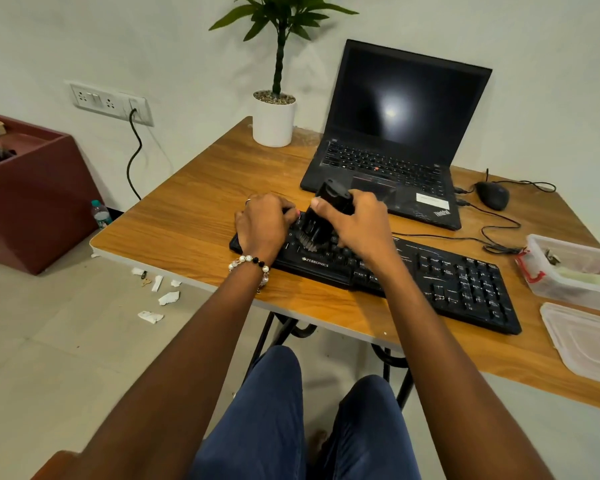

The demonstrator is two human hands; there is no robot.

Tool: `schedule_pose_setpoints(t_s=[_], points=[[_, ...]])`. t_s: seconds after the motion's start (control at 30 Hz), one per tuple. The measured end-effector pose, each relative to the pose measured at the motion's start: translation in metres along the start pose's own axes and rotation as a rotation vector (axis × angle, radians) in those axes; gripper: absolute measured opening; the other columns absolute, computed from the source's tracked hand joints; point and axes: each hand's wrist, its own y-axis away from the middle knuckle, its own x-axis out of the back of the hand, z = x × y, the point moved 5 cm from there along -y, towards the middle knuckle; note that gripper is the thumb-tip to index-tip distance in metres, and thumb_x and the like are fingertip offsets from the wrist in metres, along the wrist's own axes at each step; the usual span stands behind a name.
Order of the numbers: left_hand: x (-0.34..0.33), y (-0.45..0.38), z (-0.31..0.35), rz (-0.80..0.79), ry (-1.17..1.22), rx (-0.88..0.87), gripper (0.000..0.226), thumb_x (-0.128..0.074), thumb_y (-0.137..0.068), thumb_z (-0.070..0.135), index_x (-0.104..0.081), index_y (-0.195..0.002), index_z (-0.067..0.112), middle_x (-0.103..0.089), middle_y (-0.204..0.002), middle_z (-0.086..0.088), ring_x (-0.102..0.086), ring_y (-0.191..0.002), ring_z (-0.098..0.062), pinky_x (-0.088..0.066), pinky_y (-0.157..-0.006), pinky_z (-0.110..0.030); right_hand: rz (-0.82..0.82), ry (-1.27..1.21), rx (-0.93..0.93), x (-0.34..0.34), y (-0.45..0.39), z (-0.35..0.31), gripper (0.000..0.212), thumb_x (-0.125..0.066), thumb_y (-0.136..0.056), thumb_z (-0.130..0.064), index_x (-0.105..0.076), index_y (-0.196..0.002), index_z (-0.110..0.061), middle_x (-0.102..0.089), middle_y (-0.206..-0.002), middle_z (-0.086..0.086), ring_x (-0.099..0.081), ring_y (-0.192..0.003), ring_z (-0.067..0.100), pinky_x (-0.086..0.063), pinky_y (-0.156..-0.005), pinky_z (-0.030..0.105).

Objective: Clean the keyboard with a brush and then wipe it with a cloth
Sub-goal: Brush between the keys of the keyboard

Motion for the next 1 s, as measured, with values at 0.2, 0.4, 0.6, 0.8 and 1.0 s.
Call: schedule_pose_setpoints(t_s=[0.2, 0.4, 0.6, 0.8, 1.0], points=[[-0.001, -0.001, -0.001, -0.003, -0.006, -0.002, 0.015, -0.065, -0.088, 0.039, -0.074, -0.097, 0.032, -0.07, -0.107, 0.004, -0.056, -0.11, -0.02, -0.043, -0.091, -0.043, -0.166, 0.3, 0.059, 0.024, 0.001, -0.004, 0.042, -0.068, -0.085, -0.046, -0.064, -0.095, -0.005, -0.067, -0.085, 0.006, -0.065, -0.077, 0.021, -0.057, -0.067, 0.04], [-0.001, 0.0, -0.001, -0.004, -0.006, 0.001, 0.017, -0.065, -0.088, 0.04, -0.074, -0.099, 0.032, -0.07, -0.109, 0.004, -0.054, -0.111, -0.02, -0.043, -0.091, -0.043, -0.071, 0.245, 0.087, 0.037, 0.001, -0.014, 0.042, -0.07, -0.082, -0.048, -0.065, -0.092, -0.008, -0.067, -0.082, 0.005, -0.062, -0.067, 0.014, -0.054, -0.057, 0.032], [0.0, 0.0, 0.0, -0.002, -0.02, -0.011, 0.019, -0.064, -0.088, 0.04, -0.073, -0.102, 0.031, -0.07, -0.108, 0.001, -0.055, -0.11, -0.022, -0.044, -0.092, -0.046, -0.092, 0.055, 0.019, 0.013, 0.015, -0.006, 0.037, -0.07, -0.084, -0.046, -0.064, -0.094, -0.011, -0.069, -0.076, -0.002, -0.066, -0.048, 0.01, -0.053, -0.044, 0.025], [0.002, 0.002, 0.002, -0.008, 0.0, -0.009, 0.018, -0.065, -0.089, 0.037, -0.074, -0.102, 0.029, -0.07, -0.109, 0.002, -0.055, -0.11, -0.022, -0.044, -0.091, -0.045, -0.072, 0.399, -0.115, 0.043, 0.005, 0.014, 0.046, -0.071, -0.082, -0.049, -0.062, -0.1, -0.008, -0.066, -0.092, 0.008, -0.068, -0.077, 0.024, -0.06, -0.065, 0.04], [0.002, 0.002, 0.001, -0.009, 0.0, 0.006, 0.018, -0.065, -0.089, 0.037, -0.074, -0.102, 0.03, -0.07, -0.108, 0.001, -0.055, -0.11, -0.021, -0.044, -0.092, -0.045, 0.113, 0.396, 0.012, 0.041, 0.001, 0.003, 0.046, -0.067, -0.082, -0.054, -0.065, -0.093, -0.01, -0.066, -0.084, 0.003, -0.065, -0.08, 0.022, -0.057, -0.068, 0.04]])
